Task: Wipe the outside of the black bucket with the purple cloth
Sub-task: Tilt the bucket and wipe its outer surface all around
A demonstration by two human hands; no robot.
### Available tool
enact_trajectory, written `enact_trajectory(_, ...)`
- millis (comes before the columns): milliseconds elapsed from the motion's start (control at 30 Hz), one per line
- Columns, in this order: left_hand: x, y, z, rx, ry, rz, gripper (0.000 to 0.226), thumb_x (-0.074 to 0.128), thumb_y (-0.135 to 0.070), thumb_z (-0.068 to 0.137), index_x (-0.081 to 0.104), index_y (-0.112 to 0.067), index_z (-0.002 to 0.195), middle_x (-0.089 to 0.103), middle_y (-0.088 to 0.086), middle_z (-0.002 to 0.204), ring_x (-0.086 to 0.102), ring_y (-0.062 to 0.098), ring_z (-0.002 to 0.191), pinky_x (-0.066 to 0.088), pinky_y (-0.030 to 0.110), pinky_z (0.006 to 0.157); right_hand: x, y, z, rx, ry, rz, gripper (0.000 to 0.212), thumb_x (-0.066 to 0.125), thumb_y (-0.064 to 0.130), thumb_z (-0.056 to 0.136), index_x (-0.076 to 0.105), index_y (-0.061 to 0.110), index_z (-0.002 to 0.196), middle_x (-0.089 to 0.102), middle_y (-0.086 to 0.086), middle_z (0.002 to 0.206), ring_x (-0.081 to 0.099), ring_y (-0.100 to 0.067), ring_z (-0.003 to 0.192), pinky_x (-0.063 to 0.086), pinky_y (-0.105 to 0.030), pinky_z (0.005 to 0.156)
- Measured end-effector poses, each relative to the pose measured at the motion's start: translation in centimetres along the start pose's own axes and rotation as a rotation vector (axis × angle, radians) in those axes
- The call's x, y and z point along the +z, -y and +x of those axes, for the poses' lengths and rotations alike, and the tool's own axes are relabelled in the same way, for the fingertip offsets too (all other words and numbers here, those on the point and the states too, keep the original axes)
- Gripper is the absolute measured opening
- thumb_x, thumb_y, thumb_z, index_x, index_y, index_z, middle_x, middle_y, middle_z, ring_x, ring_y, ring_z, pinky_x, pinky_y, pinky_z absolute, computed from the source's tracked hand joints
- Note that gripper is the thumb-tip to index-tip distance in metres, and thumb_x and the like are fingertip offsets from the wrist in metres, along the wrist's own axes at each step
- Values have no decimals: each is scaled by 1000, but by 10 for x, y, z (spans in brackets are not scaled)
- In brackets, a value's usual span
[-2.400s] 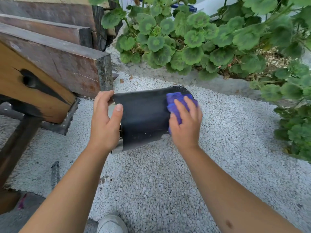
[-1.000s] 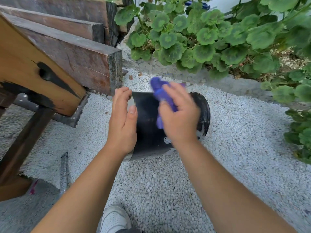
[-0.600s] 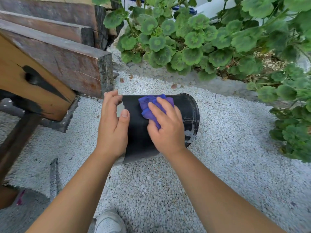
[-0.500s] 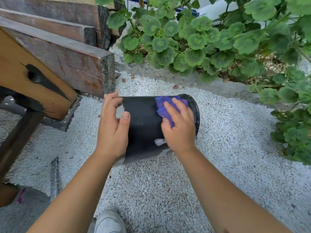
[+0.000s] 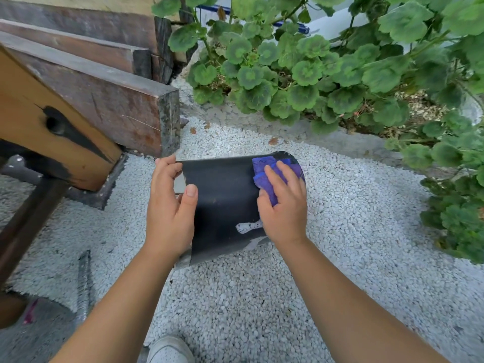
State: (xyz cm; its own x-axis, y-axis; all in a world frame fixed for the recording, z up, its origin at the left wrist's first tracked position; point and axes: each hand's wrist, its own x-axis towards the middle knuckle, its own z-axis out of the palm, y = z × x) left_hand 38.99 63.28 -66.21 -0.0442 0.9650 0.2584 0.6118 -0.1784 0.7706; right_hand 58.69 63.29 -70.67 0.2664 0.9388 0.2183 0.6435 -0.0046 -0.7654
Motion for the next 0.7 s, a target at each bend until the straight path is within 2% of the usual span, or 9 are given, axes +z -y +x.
enact_trajectory(67, 1, -4, 1, 5, 12, -8, 74, 32, -60, 97, 45, 4, 132, 34, 9, 149, 27, 37, 145, 25, 8, 107, 5, 11, -5, -84, -20, -9, 42, 63, 14, 80, 68, 13, 122, 58, -9, 135, 52, -37, 119, 43, -43, 105)
enact_trajectory(133, 4, -10, 3, 15, 22, -16, 85, 24, -69, 95, 45, 5, 131, 35, 10, 149, 28, 35, 145, 26, 34, 116, 12, 24, -10, -191, -41, -1, 39, 64, 17, 82, 69, 10, 120, 59, -13, 132, 53, -37, 115, 44, -49, 102)
enact_trajectory(200, 8, -18, 7, 31, 34, -6, 88, 21, -71, 94, 46, 6, 130, 36, 12, 148, 29, 36, 144, 24, 41, 116, 19, 38, -14, -293, -68, 9, 37, 64, 24, 84, 69, 10, 119, 59, -16, 130, 53, -36, 114, 42, -51, 101)
enact_trajectory(300, 15, -26, 12, 32, 68, 31, 91, 20, -72, 93, 46, 7, 130, 36, 19, 149, 28, 38, 144, 24, 41, 116, 25, 49, -17, -411, -115, 32, 32, 60, 27, 92, 70, 11, 117, 60, -18, 129, 49, -26, 119, 42, -49, 101)
enact_trajectory(400, 17, -28, 16, 35, 90, 32, 89, 22, -71, 94, 46, 7, 130, 37, 20, 148, 29, 39, 144, 25, 41, 116, 23, 39, -12, -466, -136, 18, 30, 59, 17, 89, 71, 10, 115, 61, -19, 127, 47, -24, 119, 45, -45, 99)
enact_trajectory(500, 15, -24, 21, 5, 83, 33, 75, 30, -58, 96, 47, 7, 130, 38, 20, 148, 30, 38, 143, 25, 45, 117, 14, 11, -3, -326, -86, -30, 35, 57, 17, 86, 69, 14, 119, 59, -14, 132, 53, -37, 111, 46, -44, 99)
enact_trajectory(600, 13, -18, 25, -61, 57, 25, 70, 29, -55, 94, 45, 0, 134, 36, 11, 150, 26, 28, 146, 21, 26, 117, 2, -24, 2, -65, -22, -56, 39, 61, 15, 87, 65, 18, 126, 52, -6, 142, 47, -41, 123, 47, -49, 99)
enact_trajectory(700, 15, -20, 28, -88, 40, 36, 69, 28, -55, 93, 45, -1, 134, 36, 9, 149, 30, 19, 141, 20, 15, 111, -3, -49, 7, 1, -22, -69, 40, 61, 10, 89, 63, 16, 128, 48, -9, 145, 42, -43, 126, 44, -51, 101)
